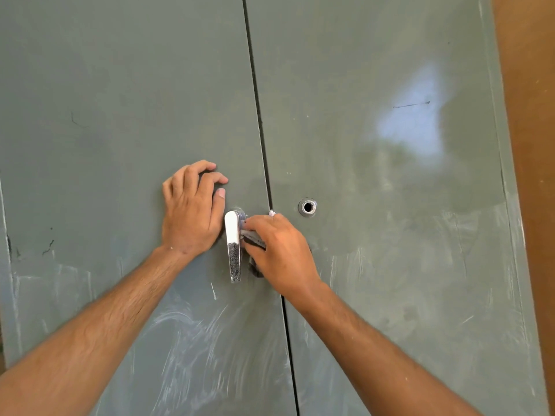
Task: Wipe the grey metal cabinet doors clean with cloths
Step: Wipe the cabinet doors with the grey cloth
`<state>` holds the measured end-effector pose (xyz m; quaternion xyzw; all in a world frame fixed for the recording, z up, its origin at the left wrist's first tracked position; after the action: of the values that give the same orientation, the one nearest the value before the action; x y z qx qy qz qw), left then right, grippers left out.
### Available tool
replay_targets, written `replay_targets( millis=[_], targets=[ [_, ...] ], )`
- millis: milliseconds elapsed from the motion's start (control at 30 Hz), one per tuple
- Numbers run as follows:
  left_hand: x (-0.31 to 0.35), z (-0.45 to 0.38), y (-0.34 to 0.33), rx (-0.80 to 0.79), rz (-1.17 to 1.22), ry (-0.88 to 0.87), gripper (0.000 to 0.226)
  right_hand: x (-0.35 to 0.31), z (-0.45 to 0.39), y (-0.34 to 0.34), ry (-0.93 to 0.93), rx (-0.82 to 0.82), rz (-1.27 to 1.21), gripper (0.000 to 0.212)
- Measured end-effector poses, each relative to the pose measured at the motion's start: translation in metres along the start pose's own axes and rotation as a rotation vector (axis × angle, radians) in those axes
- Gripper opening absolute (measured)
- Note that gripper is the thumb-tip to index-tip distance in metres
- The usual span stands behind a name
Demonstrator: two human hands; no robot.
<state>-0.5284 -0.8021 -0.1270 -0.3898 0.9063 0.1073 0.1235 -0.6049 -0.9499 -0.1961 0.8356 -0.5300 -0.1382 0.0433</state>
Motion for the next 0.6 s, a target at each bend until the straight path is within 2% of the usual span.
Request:
replay_targets(
  millis=[267, 500, 600],
  targets=[
    [-0.002, 0.001, -0.002, 0.042, 0.021, 0.002, 0.020, 0.001, 0.011, -0.012, 0.083, 0.277, 0.021, 0.020],
    [-0.004, 0.003, -0.002, 0.056, 0.048, -0.007, 0.022, 0.001, 0.018, -0.015, 0.011, 0.341, 0.024, 0.017],
    [-0.004, 0.003, -0.003, 0.058, 0.050, -0.001, 0.023, 0.000, 0.012, -0.007, -0.096, 0.356, -0.065, 0.021]
  ],
)
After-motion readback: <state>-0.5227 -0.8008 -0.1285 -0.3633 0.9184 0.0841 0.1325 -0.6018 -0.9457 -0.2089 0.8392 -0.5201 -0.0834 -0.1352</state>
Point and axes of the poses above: each hand's wrist, its own z-axis away from the middle knuckle, its own y-axis out of the back of the hand, x = y × z, the point moved 2 cm from there along -z, towards the middle knuckle, and after that the axes turned 7 degrees about -y, right-handed, at the moved point
